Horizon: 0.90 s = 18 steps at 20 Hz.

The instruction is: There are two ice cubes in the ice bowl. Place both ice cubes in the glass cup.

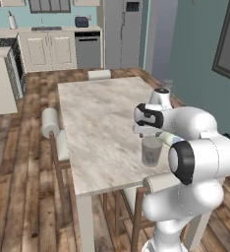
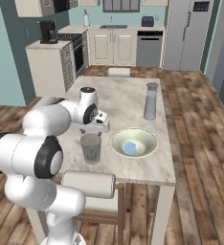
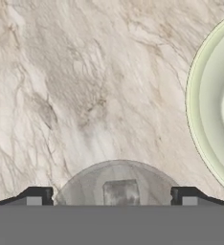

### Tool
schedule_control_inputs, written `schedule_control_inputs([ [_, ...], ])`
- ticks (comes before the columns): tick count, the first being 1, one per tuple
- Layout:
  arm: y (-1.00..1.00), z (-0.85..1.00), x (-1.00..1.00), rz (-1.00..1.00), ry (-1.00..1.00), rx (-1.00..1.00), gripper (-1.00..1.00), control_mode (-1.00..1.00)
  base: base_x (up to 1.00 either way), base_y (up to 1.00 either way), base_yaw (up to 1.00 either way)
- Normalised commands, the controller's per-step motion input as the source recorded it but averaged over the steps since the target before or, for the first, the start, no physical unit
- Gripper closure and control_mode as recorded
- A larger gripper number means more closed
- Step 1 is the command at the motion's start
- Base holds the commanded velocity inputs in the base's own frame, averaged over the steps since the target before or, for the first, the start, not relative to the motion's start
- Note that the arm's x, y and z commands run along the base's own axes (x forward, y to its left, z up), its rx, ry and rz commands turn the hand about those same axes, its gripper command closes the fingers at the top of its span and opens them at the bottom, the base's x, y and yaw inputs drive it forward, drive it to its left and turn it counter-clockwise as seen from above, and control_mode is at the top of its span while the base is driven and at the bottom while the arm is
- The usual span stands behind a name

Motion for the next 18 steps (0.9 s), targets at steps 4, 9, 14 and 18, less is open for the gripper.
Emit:
schedule_control_inputs([
  [4, -0.42, 0.35, -0.06, -0.02, -0.03, 0.03, -1.00, -1.00, 0.00, 0.00, 0.00],
  [9, -0.87, 0.22, -0.25, -0.08, 0.01, 0.05, -1.00, -1.00, 0.00, 0.00, 0.00],
  [14, -0.93, 0.00, -0.34, -0.13, 0.02, 0.06, -1.00, -1.00, 0.00, 0.00, 0.00],
  [18, -0.74, 0.00, -0.18, -0.10, 0.00, 0.03, -1.00, -1.00, 0.00, 0.00, 0.00],
])
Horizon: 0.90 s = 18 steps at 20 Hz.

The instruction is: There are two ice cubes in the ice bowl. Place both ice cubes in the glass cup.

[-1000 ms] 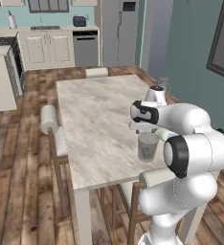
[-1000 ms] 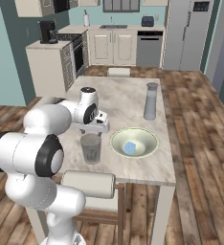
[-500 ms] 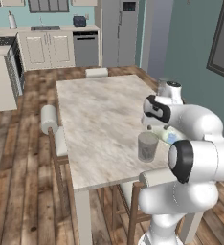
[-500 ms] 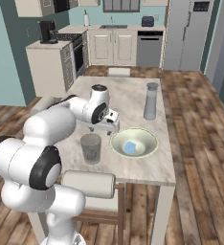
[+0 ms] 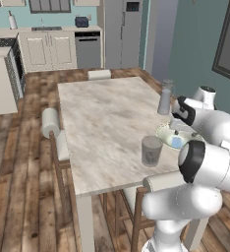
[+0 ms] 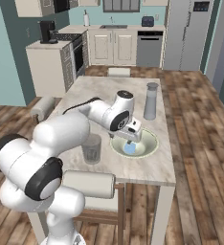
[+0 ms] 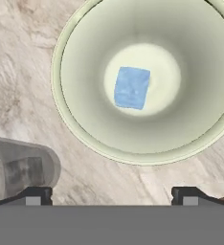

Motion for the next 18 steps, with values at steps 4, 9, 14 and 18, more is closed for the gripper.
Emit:
schedule_control_inputs([
  [4, -0.19, 0.00, 0.06, 0.00, -0.01, 0.00, -1.00, -1.00, 0.00, 0.00, 0.00],
  [9, -0.24, -0.03, 0.27, 0.00, 0.00, 0.00, -1.00, -1.00, 0.00, 0.00, 0.00],
  [14, -0.33, -0.07, 0.27, 0.00, -0.01, 0.00, -1.00, -1.00, 0.00, 0.00, 0.00],
  [18, -0.14, -0.07, 0.09, 0.00, 0.00, 0.00, -1.00, -1.00, 0.00, 0.00, 0.00],
])
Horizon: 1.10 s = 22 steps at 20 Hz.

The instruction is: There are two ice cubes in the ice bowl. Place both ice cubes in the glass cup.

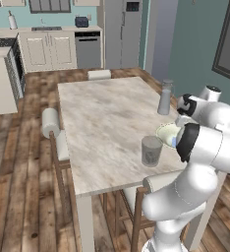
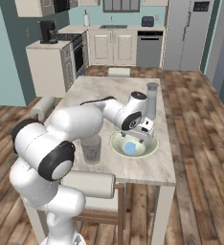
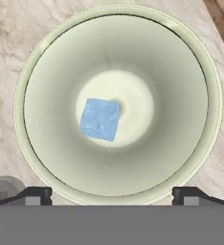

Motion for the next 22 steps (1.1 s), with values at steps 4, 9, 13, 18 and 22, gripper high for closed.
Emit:
schedule_control_inputs([
  [4, 0.00, -0.16, 0.00, 0.00, 0.00, 0.00, -1.00, -1.00, 0.00, 0.00, 0.00],
  [9, 0.00, -0.27, 0.12, 0.00, 0.00, 0.00, -1.00, -1.00, 0.00, 0.00, 0.00],
  [13, 0.00, -0.31, 0.26, 0.00, 0.00, -0.04, -1.00, -1.00, 0.00, 0.00, 0.00],
  [18, 0.00, -0.30, 0.32, 0.00, 0.00, -0.05, -1.00, -1.00, 0.00, 0.00, 0.00],
  [22, 0.00, -0.13, 0.36, -0.01, 0.00, 0.00, -1.00, -1.00, 0.00, 0.00, 0.00],
])
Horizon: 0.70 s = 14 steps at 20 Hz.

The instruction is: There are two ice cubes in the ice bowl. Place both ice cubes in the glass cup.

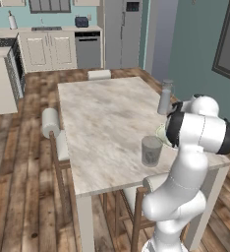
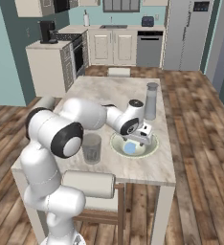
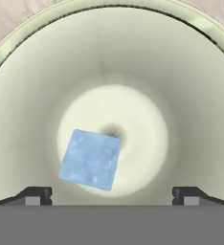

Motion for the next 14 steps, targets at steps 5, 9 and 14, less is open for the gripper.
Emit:
schedule_control_inputs([
  [5, 0.00, -0.08, 0.42, -0.04, 0.00, 0.00, -1.00, -1.00, 0.00, 0.00, 0.00],
  [9, 0.00, -0.09, 0.14, -0.01, 0.00, 0.00, -1.00, -1.00, 0.00, 0.00, 0.00],
  [14, 0.19, -0.17, -0.73, 0.00, 0.00, 0.00, -1.00, -1.00, 0.00, 0.00, 0.00],
])
